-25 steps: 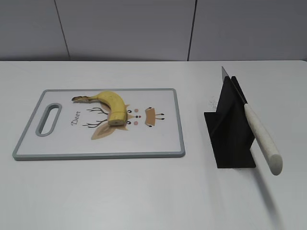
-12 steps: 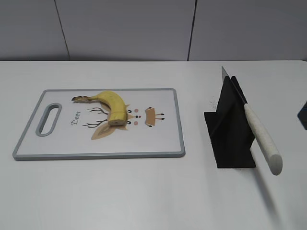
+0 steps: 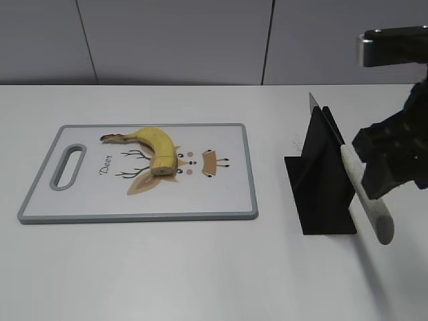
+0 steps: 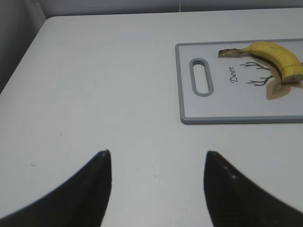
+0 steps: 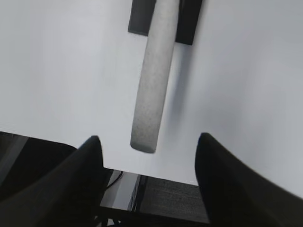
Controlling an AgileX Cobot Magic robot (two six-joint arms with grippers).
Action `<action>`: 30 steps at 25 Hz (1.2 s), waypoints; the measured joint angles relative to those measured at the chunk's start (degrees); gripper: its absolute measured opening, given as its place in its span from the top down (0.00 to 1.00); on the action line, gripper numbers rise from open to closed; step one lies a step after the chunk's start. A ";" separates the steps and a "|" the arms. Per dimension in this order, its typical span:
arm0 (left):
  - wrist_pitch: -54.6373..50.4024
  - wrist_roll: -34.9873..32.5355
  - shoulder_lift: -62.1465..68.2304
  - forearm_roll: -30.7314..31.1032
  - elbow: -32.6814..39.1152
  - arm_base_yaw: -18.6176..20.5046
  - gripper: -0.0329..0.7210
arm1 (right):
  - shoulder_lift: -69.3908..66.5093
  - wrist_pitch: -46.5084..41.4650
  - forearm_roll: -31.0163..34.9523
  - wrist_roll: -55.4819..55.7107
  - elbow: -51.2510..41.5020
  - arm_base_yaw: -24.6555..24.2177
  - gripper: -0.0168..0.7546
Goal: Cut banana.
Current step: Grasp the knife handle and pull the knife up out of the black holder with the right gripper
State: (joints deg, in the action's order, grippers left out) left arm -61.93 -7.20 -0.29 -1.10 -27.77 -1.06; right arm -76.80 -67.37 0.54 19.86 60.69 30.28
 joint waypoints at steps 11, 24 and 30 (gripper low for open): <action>0.05 0.00 0.00 0.00 0.00 0.00 0.17 | -8.53 2.95 -1.39 0.66 0.04 0.00 0.36; 0.05 0.00 0.00 0.00 0.00 0.00 0.17 | -16.12 5.13 -3.29 2.10 0.04 0.00 0.40; 0.05 0.00 0.00 0.00 0.00 0.00 0.17 | -17.08 5.18 -3.36 4.12 0.04 0.00 0.48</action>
State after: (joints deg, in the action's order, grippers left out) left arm -61.88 -7.20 -0.29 -1.10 -27.77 -1.06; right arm -93.88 -62.19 -2.81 23.98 60.74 30.28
